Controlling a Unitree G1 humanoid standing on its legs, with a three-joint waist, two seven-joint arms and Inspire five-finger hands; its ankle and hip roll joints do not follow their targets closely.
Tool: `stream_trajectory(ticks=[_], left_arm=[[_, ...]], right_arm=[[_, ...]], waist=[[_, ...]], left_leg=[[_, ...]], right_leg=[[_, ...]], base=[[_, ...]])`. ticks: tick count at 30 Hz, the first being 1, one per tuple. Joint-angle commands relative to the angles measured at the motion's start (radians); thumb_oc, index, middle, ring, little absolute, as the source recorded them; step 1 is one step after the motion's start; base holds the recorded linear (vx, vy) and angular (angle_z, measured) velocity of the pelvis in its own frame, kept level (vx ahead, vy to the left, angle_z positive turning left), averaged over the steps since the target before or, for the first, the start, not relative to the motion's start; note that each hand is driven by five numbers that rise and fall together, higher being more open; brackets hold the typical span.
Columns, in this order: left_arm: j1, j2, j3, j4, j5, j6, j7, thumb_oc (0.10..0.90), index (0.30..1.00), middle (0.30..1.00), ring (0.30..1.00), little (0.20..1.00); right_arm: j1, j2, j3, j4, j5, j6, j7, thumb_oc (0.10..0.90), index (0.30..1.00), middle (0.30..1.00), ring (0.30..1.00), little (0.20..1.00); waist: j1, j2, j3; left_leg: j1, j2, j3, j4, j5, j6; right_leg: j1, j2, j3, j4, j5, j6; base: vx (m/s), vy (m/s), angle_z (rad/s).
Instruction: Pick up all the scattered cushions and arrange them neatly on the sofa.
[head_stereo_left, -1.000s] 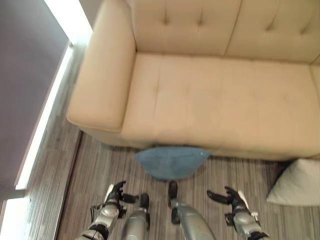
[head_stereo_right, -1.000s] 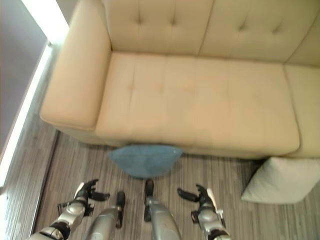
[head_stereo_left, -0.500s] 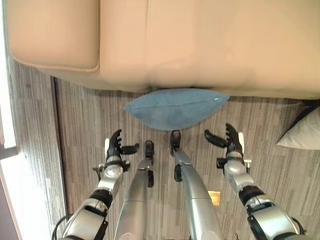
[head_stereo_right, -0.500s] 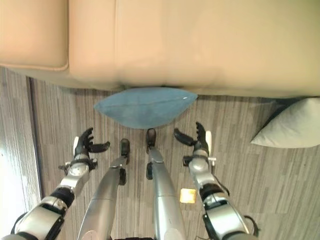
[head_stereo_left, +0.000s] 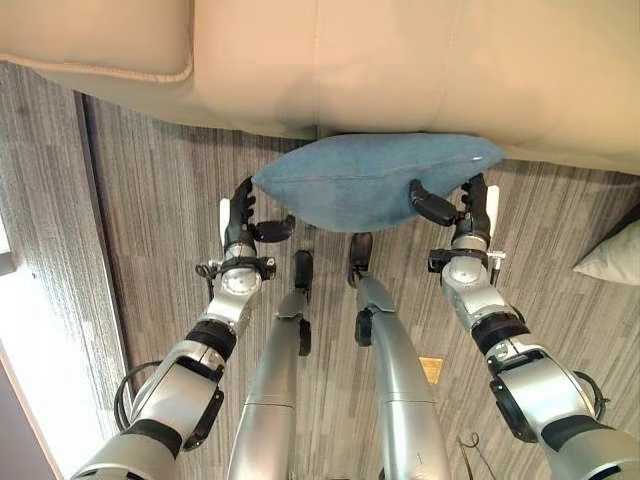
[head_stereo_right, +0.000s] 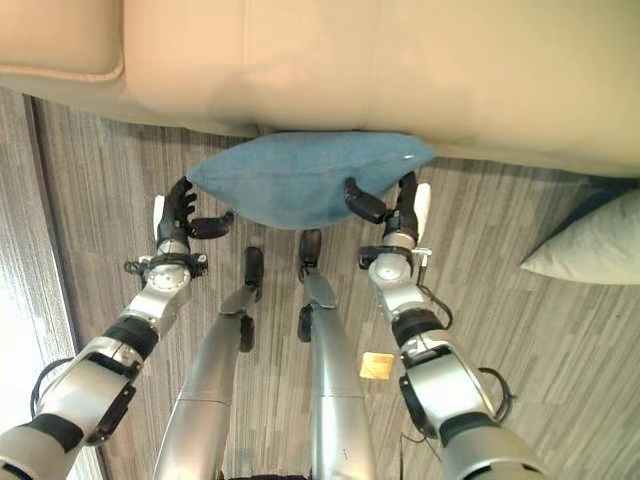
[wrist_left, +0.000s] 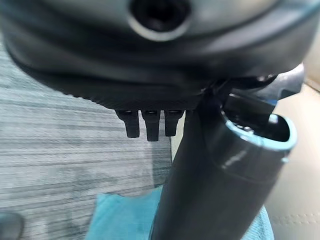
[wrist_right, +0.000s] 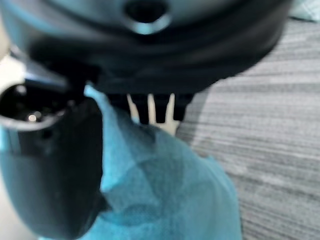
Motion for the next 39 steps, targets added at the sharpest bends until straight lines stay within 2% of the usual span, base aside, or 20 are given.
stream_trajectory(ticks=[1, 10, 11, 12, 13, 14, 15, 21, 29, 33, 34, 35, 36, 38, 39], left_arm=[[0.054, -0.004, -0.005, -0.064, -0.009, -0.066, 0.036, 0.8, 0.9, 0.9, 0.9, 0.9], [-0.092, -0.081, -0.063, -0.036, -0.038, -0.061, 0.034, 0.8, 0.9, 0.9, 0.9, 0.9], [-0.123, -0.09, -0.073, -0.039, -0.039, -0.06, 0.025, 0.8, 0.9, 0.9, 0.9, 0.9], [-0.138, -0.092, -0.081, -0.048, -0.042, -0.063, 0.019, 0.582, 0.573, 0.573, 0.573, 0.573], [-0.139, -0.092, -0.081, -0.047, -0.042, -0.063, 0.018, 0.582, 0.573, 0.573, 0.573, 0.573], [-0.154, -0.088, -0.086, -0.063, -0.047, -0.067, 0.012, 0.513, 0.469, 0.469, 0.469, 0.469], [-0.168, -0.079, -0.083, -0.099, -0.069, -0.08, 0.004, 0.4, 0.3, 0.3, 0.3, 0.3], [-0.165, -0.046, -0.068, -0.201, -0.081, -0.101, -0.006, 0.4, 0.3, 0.3, 0.3, 0.3], [-0.028, -0.037, -0.038, -0.394, -0.014, -0.11, -0.014, 0.4, 0.3, 0.3, 0.3, 0.3], [0.077, -0.038, -0.036, -0.472, 0.023, -0.106, -0.038, 0.4, 0.3, 0.3, 0.3, 0.3], [0.147, -0.044, -0.039, -0.525, 0.031, -0.109, -0.057, 0.4, 0.3, 0.3, 0.3, 0.3], [0.148, -0.045, -0.039, -0.527, 0.031, -0.109, -0.057, 0.4, 0.3, 0.3, 0.3, 0.3], [0.219, -0.048, -0.038, -0.574, 0.039, -0.109, -0.076, 0.4, 0.3, 0.3, 0.3, 0.3], [0.255, -0.048, -0.042, -0.598, 0.04, -0.11, -0.086, 0.4, 0.3, 0.3, 0.3, 0.3], [0.326, -0.041, -0.033, -0.639, 0.035, -0.118, -0.106, 0.4, 0.3, 0.3, 0.3, 0.3]], right_arm=[[0.031, 0.007, 0.02, -0.075, 0.003, -0.061, -0.034, 0.8, 0.9, 0.9, 0.9, 0.9], [-0.062, 0.087, 0.061, -0.115, 0.041, -0.082, -0.028, 0.8, 0.9, 0.9, 0.9, 0.9], [-0.078, 0.097, 0.063, -0.137, 0.068, -0.094, -0.009, 0.566, 0.549, 0.549, 0.549, 0.549], [-0.084, 0.099, 0.065, -0.152, 0.079, -0.099, 0.001, 0.4, 0.3, 0.3, 0.3, 0.3], [-0.085, 0.099, 0.064, -0.152, 0.079, -0.099, 0.002, 0.4, 0.3, 0.3, 0.3, 0.3], [-0.091, 0.101, 0.068, -0.167, 0.09, -0.103, 0.013, 0.4, 0.3, 0.3, 0.3, 0.3], [-0.092, 0.098, 0.068, -0.203, 0.097, -0.116, 0.026, 0.4, 0.3, 0.3, 0.3, 0.3], [-0.057, 0.082, 0.046, -0.291, 0.096, -0.142, 0.041, 0.4, 0.3, 0.3, 0.3, 0.3], [0.112, 0.062, -0.012, -0.436, 0.023, -0.157, 0.066, 0.4, 0.3, 0.3, 0.3, 0.3], [0.243, 0.067, -0.051, -0.529, 0.004, -0.162, 0.087, 0.4, 0.3, 0.3, 0.3, 0.3], [0.322, 0.063, -0.061, -0.584, -0.015, -0.16, 0.106, 0.4, 0.3, 0.3, 0.3, 0.3], [0.324, 0.064, -0.061, -0.585, -0.015, -0.159, 0.106, 0.4, 0.3, 0.3, 0.3, 0.3], [0.402, 0.063, -0.07, -0.638, -0.03, -0.16, 0.126, 0.4, 0.3, 0.3, 0.3, 0.3], [0.44, 0.063, -0.073, -0.663, -0.038, -0.158, 0.136, 0.4, 0.3, 0.3, 0.3, 0.3], [0.506, 0.05, -0.082, -0.726, -0.062, -0.157, 0.157, 0.4, 0.3, 0.3, 0.3, 0.3]], waist=[[0.01, 0.011, -0.098], [-0.006, 0.006, -0.097], [-0.011, 0.005, -0.099], [-0.013, 0.006, -0.101], [-0.013, 0.006, -0.1], [-0.015, 0.007, -0.102], [-0.019, 0.01, -0.107], [-0.022, 0.018, -0.126], [-0.021, 0.038, -0.175], [-0.022, 0.039, -0.195], [-0.025, 0.038, -0.197], [-0.025, 0.038, -0.195], [-0.028, 0.036, -0.202], [-0.029, 0.035, -0.202], [-0.031, 0.033, -0.212]], left_leg=[[-0.052, 0.031, -0.004, -0.053, -0.045, -0.007], [-0.082, 0.036, -0.003, -0.091, -0.023, -0.01], [-0.084, 0.038, -0.001, -0.097, -0.02, -0.01], [-0.085, 0.039, 0.001, -0.102, -0.017, -0.013], [-0.085, 0.039, 0.0, -0.102, -0.017, -0.013], [-0.087, 0.04, 0.0, -0.105, -0.015, -0.014], [-0.087, 0.042, 0.004, -0.111, -0.012, -0.019], [-0.075, 0.043, 0.009, -0.132, -0.007, -0.023], [0.03, 0.049, 0.016, -0.185, 0.001, -0.041], [0.149, 0.049, 0.01, -0.24, 0.007, -0.05], [0.215, 0.048, 0.017, -0.274, 0.039, -0.051], [0.22, 0.048, 0.017, -0.276, 0.039, -0.051], [0.303, 0.051, 0.015, -0.31, 0.04, -0.055], [0.346, 0.053, 0.014, -0.326, 0.042, -0.057], [0.432, 0.059, 0.016, -0.357, 0.042, -0.061]], right_leg=[[-0.005, 0.012, 0.045, 0.054, -0.168, 0.068], [-0.037, 0.009, 0.035, 0.032, -0.154, 0.077], [-0.042, 0.011, 0.033, 0.031, -0.15, 0.079], [-0.043, 0.01, 0.032, 0.028, -0.149, 0.08], [-0.043, 0.01, 0.031, 0.028, -0.149, 0.08], [-0.043, 0.01, 0.03, 0.026, -0.146, 0.082], [-0.044, 0.009, 0.027, 0.02, -0.144, 0.083], [-0.042, 0.009, 0.026, 0.014, -0.14, 0.088], [0.051, 0.007, 0.006, -0.008, -0.152, 0.092], [0.157, 0.004, -0.005, -0.047, -0.151, 0.095], [0.22, -0.002, -0.019, -0.083, -0.121, 0.09], [0.225, -0.002, -0.019, -0.085, -0.121, 0.09], [0.298, -0.004, -0.024, -0.11, -0.123, 0.092], [0.342, -0.004, -0.028, -0.128, -0.122, 0.093], [0.427, -0.005, -0.031, -0.167, -0.121, 0.094]], base=[[-0.01, -0.003, 0.03], [0.0, -0.003, 0.02], [0.0, 0.0, 0.0], [0.0, 0.0, 0.0], [0.0, 0.0, 0.0], [0.0, 0.0, 0.0], [0.0, 0.0, 0.0], [0.0, 0.0, 0.0], [0.01, -0.014, 0.01], [-0.02, -0.037, 0.04], [-0.06, -0.028, 0.09], [-0.03, -0.042, 0.07], [0.0, 0.0, 0.0], [0.05, -0.048, 0.0], [0.09, -0.069, 0.03]])
